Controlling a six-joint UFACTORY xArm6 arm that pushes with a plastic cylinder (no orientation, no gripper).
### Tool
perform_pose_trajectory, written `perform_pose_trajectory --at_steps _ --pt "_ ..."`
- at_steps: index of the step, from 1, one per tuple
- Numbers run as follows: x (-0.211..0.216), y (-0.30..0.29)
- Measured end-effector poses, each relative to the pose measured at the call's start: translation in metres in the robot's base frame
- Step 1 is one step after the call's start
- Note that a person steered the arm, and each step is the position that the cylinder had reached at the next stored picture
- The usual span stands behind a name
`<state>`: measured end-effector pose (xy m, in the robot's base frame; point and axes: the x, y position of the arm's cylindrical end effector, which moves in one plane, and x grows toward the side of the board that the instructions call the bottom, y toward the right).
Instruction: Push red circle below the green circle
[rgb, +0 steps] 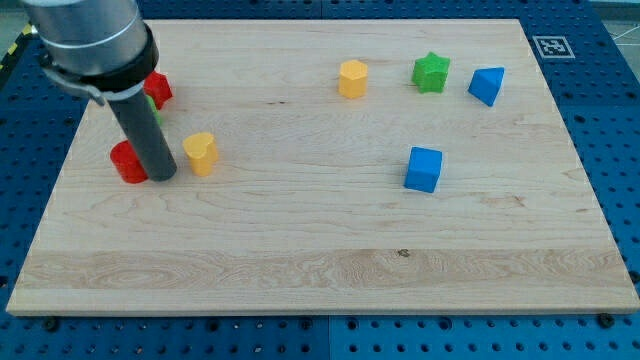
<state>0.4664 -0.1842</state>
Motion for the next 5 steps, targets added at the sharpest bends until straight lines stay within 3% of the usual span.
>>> perform_pose_trajectory --at_steps 1,2,3,4,5 --pt "0.028 0.017" --pt "0.07 0.007" --pt "0.076 -0.031" --pt "0.021 -0.034" --pt "0.009 -0.034"
